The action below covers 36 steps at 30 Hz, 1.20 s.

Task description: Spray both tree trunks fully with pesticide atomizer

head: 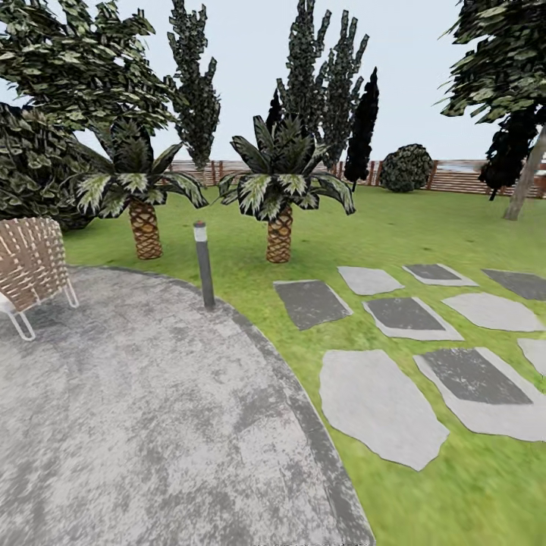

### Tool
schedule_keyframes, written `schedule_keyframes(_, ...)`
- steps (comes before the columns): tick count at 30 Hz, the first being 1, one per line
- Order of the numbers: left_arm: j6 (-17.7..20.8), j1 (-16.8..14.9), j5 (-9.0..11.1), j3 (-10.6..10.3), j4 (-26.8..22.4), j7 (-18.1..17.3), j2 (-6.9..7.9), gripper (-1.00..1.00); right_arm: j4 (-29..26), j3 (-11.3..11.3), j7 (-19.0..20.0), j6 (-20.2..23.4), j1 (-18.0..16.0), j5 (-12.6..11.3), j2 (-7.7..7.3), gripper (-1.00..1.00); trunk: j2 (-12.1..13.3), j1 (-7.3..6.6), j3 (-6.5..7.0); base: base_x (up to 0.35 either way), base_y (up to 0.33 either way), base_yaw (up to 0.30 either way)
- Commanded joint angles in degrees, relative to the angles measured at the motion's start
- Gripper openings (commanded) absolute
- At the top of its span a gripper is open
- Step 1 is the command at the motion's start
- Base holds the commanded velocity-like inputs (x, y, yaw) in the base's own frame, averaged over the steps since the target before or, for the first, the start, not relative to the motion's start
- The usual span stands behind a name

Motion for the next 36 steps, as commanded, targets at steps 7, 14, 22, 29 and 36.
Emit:
schedule_keyframes(7,-0.2,0.0,0.0,0.2,0.0,-0.1,-0.01,1.0,0.1,0.0,0.0,-0.2,0.0,0.0,0.01,1.0,-2.8,1.53,-1.66,0.0,0.0,-0.277)
schedule_keyframes(14,-0.2,0.0,0.0,0.2,0.0,-0.1,-0.01,1.0,0.1,0.0,0.0,-0.2,0.0,0.0,0.01,1.0,-5.7,3.07,-3.26,0.0,0.0,-0.276)
schedule_keyframes(22,-0.2,0.0,0.0,0.2,0.0,-0.1,-0.01,1.0,0.1,0.0,0.0,-0.2,0.0,0.0,0.01,1.0,-8.9,4.83,-5.09,0.0,0.0,-0.273)
schedule_keyframes(29,-0.2,0.0,0.0,0.2,0.0,-0.1,0.0,1.0,0.1,0.0,0.0,-0.2,0.0,0.0,0.01,1.0,-11.7,6.37,-6.71,0.0,0.0,-0.271)
schedule_keyframes(36,-0.2,0.0,0.0,0.2,0.0,-0.1,-0.01,1.0,0.1,0.0,0.0,-0.2,0.0,0.0,0.01,1.0,-14.5,7.9,-8.34,0.0,0.0,-0.269)
